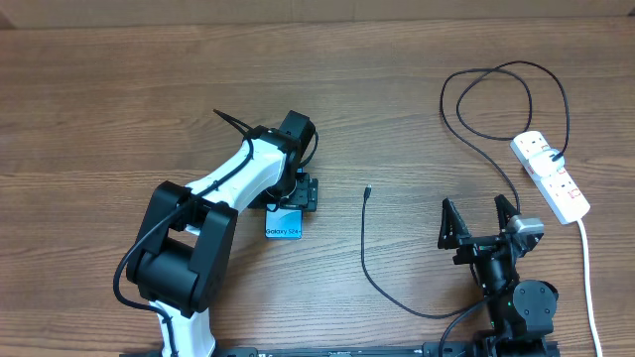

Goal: Plug charger to phone and switch on socket
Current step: 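Lower the left gripper and grasp the phone's bottom edge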

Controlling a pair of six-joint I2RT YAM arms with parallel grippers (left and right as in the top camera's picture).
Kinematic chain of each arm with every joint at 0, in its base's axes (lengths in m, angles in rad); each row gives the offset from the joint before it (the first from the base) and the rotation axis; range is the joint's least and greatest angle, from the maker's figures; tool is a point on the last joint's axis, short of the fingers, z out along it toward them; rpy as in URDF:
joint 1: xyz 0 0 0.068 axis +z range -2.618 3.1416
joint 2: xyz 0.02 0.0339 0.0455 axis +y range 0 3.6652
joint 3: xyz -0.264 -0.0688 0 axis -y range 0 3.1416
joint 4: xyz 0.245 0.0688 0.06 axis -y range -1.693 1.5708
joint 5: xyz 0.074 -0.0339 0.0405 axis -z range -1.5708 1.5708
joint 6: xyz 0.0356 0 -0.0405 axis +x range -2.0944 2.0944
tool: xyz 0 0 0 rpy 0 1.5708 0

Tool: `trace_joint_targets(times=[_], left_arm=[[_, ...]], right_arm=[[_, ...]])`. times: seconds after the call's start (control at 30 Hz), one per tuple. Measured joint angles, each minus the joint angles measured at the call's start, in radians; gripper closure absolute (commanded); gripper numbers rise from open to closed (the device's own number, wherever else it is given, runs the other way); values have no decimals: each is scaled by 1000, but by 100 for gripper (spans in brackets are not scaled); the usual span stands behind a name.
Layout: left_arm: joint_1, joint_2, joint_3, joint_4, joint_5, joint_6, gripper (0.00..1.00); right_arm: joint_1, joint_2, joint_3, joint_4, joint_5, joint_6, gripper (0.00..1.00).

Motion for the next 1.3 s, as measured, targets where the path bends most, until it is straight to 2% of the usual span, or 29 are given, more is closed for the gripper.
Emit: trace_joint_targets(times=[0.1, 0.43, 0.63, 0.77, 1.3], left_arm=[[4, 0, 0, 0, 0, -3, 11], [6, -13, -24, 32, 0, -22, 30], [6, -17, -29, 40, -5, -35, 32], [6, -18, -29, 42, -8, -46, 39], [6, -17, -24, 33, -7, -53, 40]], right_arm=[[0, 0, 0, 0, 0, -1, 0], [0, 0, 0, 0, 0, 0, 0], [0, 0, 0, 0, 0, 0, 0], [0, 0, 0, 0, 0, 0, 0], [0, 0, 0, 0, 0, 0, 0]])
